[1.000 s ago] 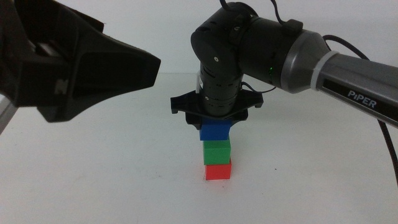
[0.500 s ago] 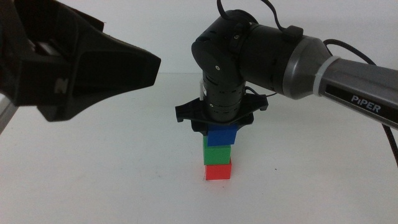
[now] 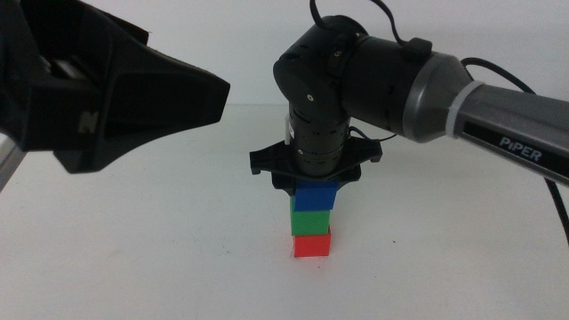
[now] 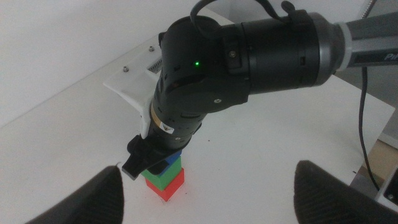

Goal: Stack red cubes first, then green, then blue cubes in a specific spot.

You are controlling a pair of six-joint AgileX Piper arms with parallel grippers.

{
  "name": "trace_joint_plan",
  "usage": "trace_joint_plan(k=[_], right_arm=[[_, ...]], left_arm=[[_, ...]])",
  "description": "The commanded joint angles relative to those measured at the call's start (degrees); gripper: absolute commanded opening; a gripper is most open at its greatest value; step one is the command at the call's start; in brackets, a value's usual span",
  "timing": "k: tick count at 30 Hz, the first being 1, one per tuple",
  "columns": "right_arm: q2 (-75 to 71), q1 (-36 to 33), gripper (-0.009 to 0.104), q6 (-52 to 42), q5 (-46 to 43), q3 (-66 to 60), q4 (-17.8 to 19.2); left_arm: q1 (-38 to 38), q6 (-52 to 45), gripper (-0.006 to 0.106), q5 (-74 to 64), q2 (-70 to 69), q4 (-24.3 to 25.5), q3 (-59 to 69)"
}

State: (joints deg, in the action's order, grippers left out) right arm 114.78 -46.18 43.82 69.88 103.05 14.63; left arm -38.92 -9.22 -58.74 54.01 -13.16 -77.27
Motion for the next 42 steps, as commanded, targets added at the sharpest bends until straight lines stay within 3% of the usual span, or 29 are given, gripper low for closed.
trace_joint_plan(k=[1, 6, 7, 10, 13, 19, 25, 27, 31, 34, 36, 42], right_arm=[[0.5, 0.1, 0.017, 0.2, 0.1, -0.1, 0.1], [1.2, 0.1, 0.021, 0.2, 0.1, -0.1, -0.1], [1.2, 0.1, 0.053, -0.2, -0.7, -0.1, 0.2], [1.1, 0.1, 0.078, -0.3, -2.1, -0.1, 0.4], [-0.6, 0.1, 0.093, -0.3, -2.8, -0.1, 1.0], [-12.9, 2.6, 0.093, -1.8, -0.4, -3.1, 2.2], [-39.7, 14.8, 0.093, -14.6, -10.6, -27.0, 0.6], [-47.5, 20.8, 0.093, -20.7, -16.8, -34.7, -2.9], [-62.4, 34.5, 0.093, -38.8, -29.7, -49.6, -13.4], [-68.8, 40.7, 0.093, -48.5, -35.2, -56.0, -21.2], [-70.8, 41.2, 0.093, -51.0, -36.7, -57.9, -22.5], [-71.6, 41.1, 0.093, -51.2, -36.8, -58.2, -21.7]], left_arm=[[0.1, 0.3, 0.094, 0.7, -0.2, -0.2, 0.0], [0.1, 0.3, 0.094, 0.7, -0.2, -0.2, 0.0], [0.1, 0.3, 0.094, 0.7, -0.2, -0.2, 0.0], [0.1, 0.3, 0.094, 0.7, -0.2, -0.2, 0.0], [0.1, 0.3, 0.094, 0.7, -0.2, -0.2, 0.0], [0.1, 0.1, 0.094, 0.7, -0.2, -0.2, 0.0], [0.1, 0.1, 0.094, 0.7, -0.2, -0.2, 0.0], [0.1, 0.1, 0.094, 0.7, -0.2, -0.2, 0.0], [0.1, 0.1, 0.094, 0.7, -0.2, -0.2, 0.0], [0.1, 0.1, 0.094, 0.7, -0.2, -0.2, 0.0], [0.1, 0.1, 0.094, 0.7, -0.2, -0.2, 0.0], [0.1, 0.1, 0.094, 0.7, -0.2, -0.2, 0.0]])
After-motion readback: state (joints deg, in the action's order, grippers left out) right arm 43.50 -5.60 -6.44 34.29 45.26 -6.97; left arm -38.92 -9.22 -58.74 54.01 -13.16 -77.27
